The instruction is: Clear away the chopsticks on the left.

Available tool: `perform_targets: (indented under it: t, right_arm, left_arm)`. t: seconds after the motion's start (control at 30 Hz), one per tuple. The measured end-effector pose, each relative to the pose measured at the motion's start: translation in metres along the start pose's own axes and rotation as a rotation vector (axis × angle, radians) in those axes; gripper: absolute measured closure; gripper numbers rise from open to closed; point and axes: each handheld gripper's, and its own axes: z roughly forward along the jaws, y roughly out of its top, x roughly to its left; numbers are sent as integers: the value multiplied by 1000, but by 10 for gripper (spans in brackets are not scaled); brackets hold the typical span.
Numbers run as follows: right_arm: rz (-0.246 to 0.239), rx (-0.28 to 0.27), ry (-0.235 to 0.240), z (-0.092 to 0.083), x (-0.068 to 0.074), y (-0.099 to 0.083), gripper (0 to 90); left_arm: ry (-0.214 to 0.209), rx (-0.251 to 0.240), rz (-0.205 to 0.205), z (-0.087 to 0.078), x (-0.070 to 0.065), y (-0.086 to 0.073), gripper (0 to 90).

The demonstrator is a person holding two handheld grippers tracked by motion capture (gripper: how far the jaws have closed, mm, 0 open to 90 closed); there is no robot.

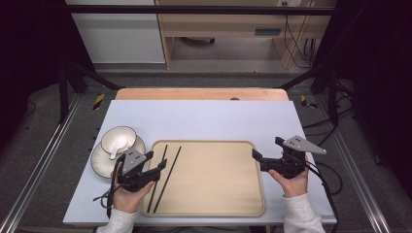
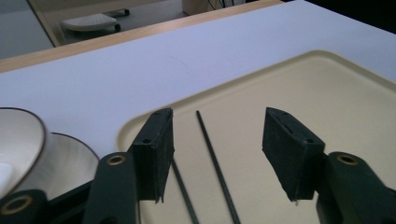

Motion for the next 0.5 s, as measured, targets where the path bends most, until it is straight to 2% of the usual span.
perform_targets:
  t: [0.13,0.27,0.3,0.5]
  right_arm:
    - [9,-8,-8,-2,-3,0,22]
    - [20,-10,-14,-4,-7,-1,22]
    - [31,-10,-21,-4,-9,-2,22]
    - [19,7,-32,-1,-11,-5,22]
  left_arm:
    - [5,-2,12,-6,15,-7,338]
    - [-22,-19,5,-11,28,-15,291]
    - [-28,-14,11,-12,30,-15,272]
    - [-47,-34,34,-14,33,-19,239]
